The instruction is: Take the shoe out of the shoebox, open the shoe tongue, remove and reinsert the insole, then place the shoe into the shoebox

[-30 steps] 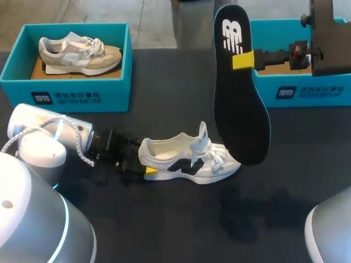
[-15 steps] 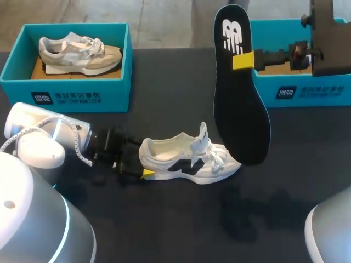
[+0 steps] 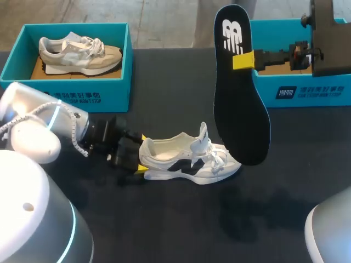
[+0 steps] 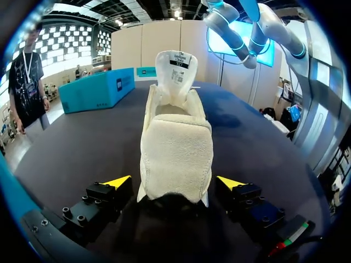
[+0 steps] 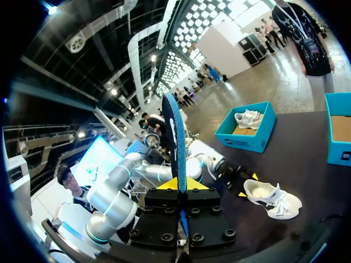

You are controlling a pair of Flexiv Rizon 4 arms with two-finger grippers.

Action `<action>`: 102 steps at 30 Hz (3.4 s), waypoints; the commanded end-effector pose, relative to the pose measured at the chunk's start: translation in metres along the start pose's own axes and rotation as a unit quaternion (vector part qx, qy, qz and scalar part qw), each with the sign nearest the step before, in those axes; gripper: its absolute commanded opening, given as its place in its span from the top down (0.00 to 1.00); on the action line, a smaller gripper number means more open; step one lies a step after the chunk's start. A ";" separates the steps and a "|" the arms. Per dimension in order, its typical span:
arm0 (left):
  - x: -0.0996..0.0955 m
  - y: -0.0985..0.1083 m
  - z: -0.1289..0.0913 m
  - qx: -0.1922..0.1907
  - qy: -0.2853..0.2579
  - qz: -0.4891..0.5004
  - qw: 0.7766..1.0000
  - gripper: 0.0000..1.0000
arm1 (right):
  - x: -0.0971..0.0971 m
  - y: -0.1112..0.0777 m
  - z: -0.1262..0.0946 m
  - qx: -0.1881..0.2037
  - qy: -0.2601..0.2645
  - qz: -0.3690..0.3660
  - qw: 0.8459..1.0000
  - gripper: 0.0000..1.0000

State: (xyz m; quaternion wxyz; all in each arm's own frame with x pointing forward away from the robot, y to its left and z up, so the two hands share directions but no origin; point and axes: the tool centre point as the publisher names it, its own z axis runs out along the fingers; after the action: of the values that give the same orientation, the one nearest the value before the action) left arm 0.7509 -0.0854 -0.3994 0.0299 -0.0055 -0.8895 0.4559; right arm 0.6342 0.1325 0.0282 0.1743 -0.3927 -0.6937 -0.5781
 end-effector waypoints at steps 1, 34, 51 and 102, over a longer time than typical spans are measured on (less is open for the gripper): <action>0.002 -0.006 -0.011 -0.039 0.010 -0.004 0.999 0.00 | 0.000 0.002 0.003 0.001 0.000 0.001 1.000 1.00; -0.004 -0.040 -0.049 -0.208 0.034 0.040 0.977 0.00 | 0.000 0.002 0.003 0.001 0.000 0.001 1.000 1.00; -0.003 -0.040 -0.051 -0.244 0.021 0.015 0.969 0.00 | 0.000 0.002 0.003 0.001 0.000 0.001 1.000 1.00; 0.007 -0.070 -0.021 -0.399 0.013 0.000 0.917 0.00 | 0.000 0.002 0.003 0.001 0.000 0.001 1.000 1.00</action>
State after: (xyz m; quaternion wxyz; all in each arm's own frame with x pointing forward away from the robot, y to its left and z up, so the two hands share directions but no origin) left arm 0.7474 -0.1085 -0.3302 0.0381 -0.0230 -0.9969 0.0649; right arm 0.6342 0.1324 0.0282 0.1742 -0.3927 -0.6937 -0.5781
